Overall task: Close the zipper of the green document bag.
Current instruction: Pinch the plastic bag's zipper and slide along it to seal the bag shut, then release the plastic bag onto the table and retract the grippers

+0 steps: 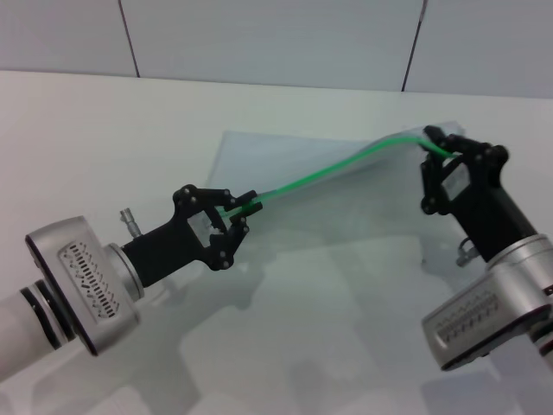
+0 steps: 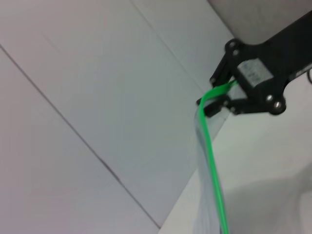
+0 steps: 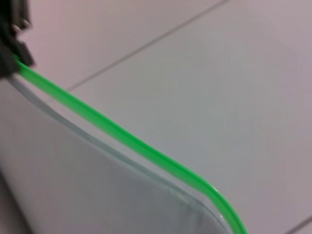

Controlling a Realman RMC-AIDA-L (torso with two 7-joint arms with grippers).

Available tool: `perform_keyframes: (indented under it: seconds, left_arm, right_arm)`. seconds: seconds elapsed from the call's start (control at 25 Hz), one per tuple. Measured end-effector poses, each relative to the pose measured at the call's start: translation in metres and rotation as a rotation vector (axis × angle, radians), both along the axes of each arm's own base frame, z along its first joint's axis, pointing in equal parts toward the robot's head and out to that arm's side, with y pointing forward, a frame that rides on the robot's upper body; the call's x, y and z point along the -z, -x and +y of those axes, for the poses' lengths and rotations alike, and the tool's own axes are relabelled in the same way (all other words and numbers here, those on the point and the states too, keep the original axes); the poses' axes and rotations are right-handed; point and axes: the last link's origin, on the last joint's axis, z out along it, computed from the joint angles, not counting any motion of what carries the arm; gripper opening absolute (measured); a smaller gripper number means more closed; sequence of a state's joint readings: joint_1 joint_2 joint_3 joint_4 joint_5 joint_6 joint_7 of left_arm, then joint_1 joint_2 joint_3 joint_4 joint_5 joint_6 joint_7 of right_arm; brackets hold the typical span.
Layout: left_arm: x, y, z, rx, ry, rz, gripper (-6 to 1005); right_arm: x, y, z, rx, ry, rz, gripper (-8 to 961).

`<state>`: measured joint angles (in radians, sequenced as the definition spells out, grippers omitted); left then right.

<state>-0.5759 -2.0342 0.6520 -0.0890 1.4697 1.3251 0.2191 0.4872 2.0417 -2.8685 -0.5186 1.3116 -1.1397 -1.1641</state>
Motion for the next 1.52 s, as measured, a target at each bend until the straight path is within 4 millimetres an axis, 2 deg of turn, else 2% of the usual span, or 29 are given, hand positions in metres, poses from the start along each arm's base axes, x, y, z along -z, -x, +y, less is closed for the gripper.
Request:
perform_keyframes:
  seconds: [0.44, 0.68, 0.84, 0.92, 1.04, 1.44, 1.52]
  left_arm:
    - [-0.006, 0.004, 0.001, -0.022, -0.037, -0.010, 99]
    - [-0.016, 0.000, 0.009, -0.054, -0.117, -0.090, 102]
    - [-0.024, -0.003, 0.006, -0.046, -0.154, -0.156, 103]
    - [-0.027, -0.004, 0.005, -0.045, -0.169, -0.179, 202]
    - [-0.031, -0.004, 0.004, -0.051, -0.189, -0.210, 351]
    - [-0.052, -0.002, 0.001, -0.103, -0.205, -0.402, 530]
    - [-0.056, -0.003, 0.000, -0.100, -0.203, -0.444, 549]
  right_arm:
    - [-0.024, -0.018, 0.004, 0.079, -0.121, 0.074, 147]
    - [-0.040, -0.020, 0.006, 0.112, -0.222, 0.165, 151]
    - [-0.042, -0.017, 0.006, 0.106, -0.222, 0.219, 154]
    - [-0.043, -0.016, 0.003, 0.098, -0.220, 0.258, 155]
    - [-0.044, -0.012, -0.002, 0.072, -0.213, 0.334, 384]
    - [-0.058, -0.004, -0.015, -0.046, -0.116, 0.671, 603]
    - [-0.061, -0.002, -0.016, -0.079, -0.073, 0.737, 680]
